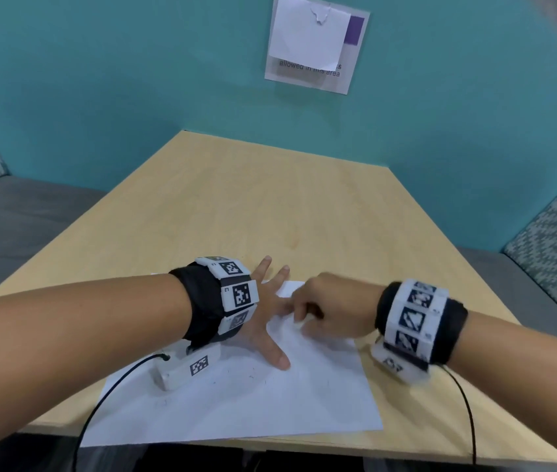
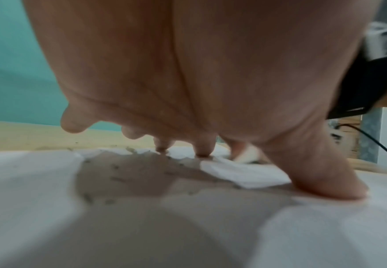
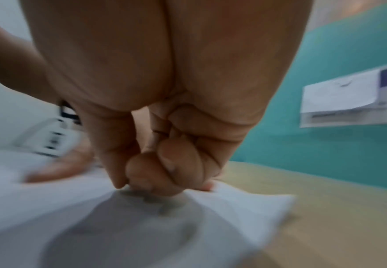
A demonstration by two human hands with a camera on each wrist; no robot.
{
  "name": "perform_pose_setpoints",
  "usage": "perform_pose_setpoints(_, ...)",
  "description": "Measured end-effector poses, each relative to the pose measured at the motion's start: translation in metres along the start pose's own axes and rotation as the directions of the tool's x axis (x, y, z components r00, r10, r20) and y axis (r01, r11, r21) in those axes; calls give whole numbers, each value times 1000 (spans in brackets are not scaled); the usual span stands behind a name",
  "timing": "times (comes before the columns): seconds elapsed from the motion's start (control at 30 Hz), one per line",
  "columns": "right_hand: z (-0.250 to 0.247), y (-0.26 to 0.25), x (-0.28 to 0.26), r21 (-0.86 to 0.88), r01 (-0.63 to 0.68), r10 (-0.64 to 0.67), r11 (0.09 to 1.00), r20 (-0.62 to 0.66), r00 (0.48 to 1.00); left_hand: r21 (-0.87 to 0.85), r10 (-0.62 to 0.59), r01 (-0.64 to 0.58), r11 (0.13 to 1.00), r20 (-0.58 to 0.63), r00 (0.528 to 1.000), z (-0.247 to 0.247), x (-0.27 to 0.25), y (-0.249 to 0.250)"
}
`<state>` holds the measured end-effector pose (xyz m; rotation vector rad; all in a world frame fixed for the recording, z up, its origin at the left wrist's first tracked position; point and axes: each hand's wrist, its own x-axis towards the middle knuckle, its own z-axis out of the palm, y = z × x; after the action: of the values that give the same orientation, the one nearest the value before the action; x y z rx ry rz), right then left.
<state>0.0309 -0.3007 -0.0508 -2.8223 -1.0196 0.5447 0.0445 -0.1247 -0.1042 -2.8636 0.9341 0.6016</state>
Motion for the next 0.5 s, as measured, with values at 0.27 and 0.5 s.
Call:
perform_pose_setpoints(0.27,12,-16,-8,47,81,-84,996,46,995,-1,11,-11,1000,-2,1000,-1,-2,2)
perform_pose_setpoints(0.5,11,-10,-13,55,41,-42,998,5,999,-2,-4,4,1000,-4,1000,0,-2,-1)
